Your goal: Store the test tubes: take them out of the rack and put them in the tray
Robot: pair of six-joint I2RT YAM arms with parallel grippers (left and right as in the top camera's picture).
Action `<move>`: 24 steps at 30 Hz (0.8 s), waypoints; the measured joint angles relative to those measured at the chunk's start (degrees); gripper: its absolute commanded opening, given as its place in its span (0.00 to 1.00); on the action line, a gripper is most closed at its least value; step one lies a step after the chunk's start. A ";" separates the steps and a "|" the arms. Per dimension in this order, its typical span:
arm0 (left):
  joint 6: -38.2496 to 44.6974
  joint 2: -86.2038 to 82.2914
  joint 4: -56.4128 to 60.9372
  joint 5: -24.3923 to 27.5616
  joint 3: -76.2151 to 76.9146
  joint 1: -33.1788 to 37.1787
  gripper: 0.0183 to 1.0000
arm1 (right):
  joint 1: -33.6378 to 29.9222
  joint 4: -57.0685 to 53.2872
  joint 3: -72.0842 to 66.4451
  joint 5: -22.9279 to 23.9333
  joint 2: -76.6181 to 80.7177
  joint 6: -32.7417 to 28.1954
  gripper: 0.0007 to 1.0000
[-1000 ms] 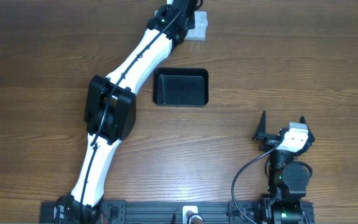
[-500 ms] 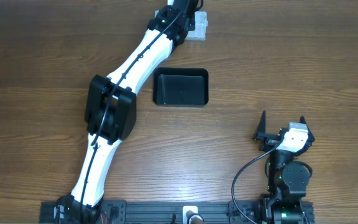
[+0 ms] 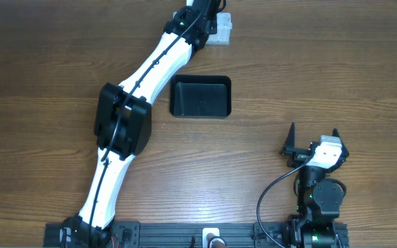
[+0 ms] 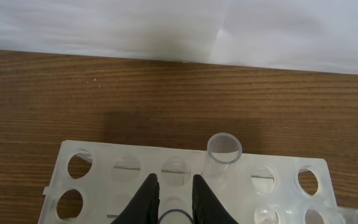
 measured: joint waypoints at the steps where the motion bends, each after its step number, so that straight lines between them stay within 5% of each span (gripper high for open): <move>1: 0.17 0.00 0.02 0.00 0.00 0.00 0.10 | 0.00 0.00 0.00 0.00 0.00 0.00 0.99; 18: 5.53 -14.62 -2.14 0.24 -0.02 -0.11 0.10 | 0.00 0.00 0.00 0.00 0.00 -0.07 0.99; 24: 0.33 -25.68 -20.11 2.89 1.64 -0.13 0.12 | 0.00 0.00 0.00 0.00 0.00 -0.04 0.99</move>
